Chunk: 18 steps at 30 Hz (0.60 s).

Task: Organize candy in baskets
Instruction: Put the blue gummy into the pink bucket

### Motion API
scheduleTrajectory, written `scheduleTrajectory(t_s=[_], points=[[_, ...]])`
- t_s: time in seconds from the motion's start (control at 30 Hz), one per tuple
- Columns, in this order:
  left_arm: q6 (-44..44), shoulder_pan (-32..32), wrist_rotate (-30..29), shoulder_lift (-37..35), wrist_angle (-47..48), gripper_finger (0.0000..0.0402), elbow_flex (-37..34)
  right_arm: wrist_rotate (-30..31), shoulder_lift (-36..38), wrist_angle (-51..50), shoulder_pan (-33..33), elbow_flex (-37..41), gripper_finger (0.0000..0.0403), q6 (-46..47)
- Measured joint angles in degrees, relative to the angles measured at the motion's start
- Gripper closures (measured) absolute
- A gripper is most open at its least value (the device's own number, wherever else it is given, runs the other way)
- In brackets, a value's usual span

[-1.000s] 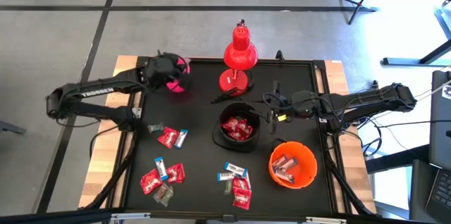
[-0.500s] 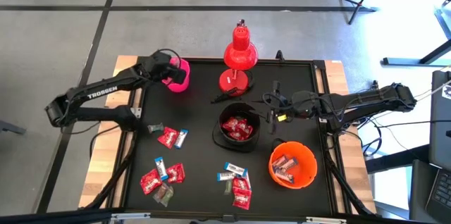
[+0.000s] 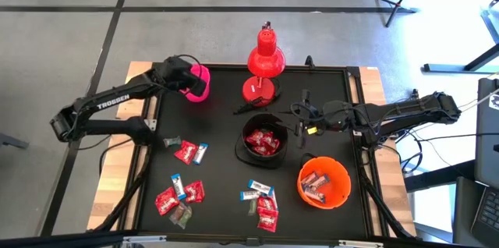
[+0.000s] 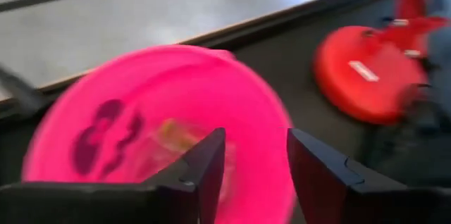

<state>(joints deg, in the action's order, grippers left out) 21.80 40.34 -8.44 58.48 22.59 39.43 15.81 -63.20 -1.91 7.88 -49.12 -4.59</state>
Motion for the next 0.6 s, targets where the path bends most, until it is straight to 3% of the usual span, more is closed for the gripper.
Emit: scheduleTrajectory(t_s=[0.13,0.23,0.43,0.6], points=[[-2.73,-1.08,8.59,-1.01,-0.17,0.0256,3.98,0.0,0.0,0.0,0.0,0.0,0.0235,0.01],[-4.75,-5.23,11.68,-2.43,-0.4,0.0263,8.89,0.0,0.0,0.0,0.0,0.0,0.0235,0.01],[-8.82,-17.69,11.38,-4.63,7.1,0.0275,19.62,0.0,0.0,0.0,-0.01,0.0,0.0235,0.0],[-8.3,-29.16,5.96,-4.66,24.46,0.0276,24.91,0.0,0.0,0.02,0.0,0.0,0.0235,-0.01]])
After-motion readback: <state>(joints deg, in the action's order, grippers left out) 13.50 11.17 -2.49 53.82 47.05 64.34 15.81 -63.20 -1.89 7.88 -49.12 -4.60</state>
